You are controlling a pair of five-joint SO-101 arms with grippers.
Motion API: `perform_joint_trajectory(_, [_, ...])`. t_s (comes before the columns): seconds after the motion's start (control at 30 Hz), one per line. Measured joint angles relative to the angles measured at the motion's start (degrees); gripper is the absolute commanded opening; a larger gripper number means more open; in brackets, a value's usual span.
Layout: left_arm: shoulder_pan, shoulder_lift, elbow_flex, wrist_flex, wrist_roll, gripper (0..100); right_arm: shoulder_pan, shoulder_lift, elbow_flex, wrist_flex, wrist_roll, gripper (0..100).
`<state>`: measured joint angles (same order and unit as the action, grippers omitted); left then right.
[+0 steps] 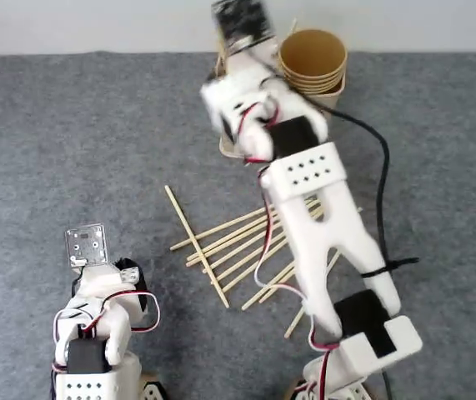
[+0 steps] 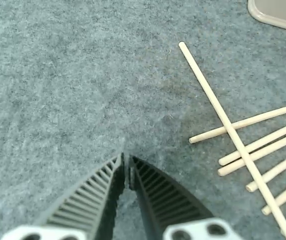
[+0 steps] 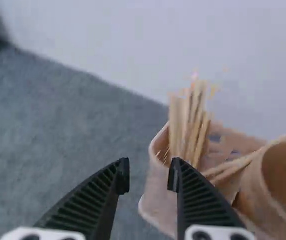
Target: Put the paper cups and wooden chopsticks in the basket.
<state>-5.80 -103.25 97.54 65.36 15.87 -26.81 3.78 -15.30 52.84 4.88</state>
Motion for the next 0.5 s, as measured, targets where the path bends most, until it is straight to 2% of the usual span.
perform_joint_trajectory(0.1, [0.0, 0.0, 0.0, 0.0, 0.0, 1, -3.6, -0.09, 0.0, 9.85, -0.26, 14.4])
perform_joint_trajectory(0.2, [0.0, 0.0, 0.0, 0.0, 0.0, 1, -6.15, 1.14, 0.18, 14.95, -0.26, 14.4])
perform_joint_trajectory(0.5, [0.0, 0.0, 0.0, 0.0, 0.0, 1, -11.08, 15.38, 4.92, 10.99, -4.13, 14.4])
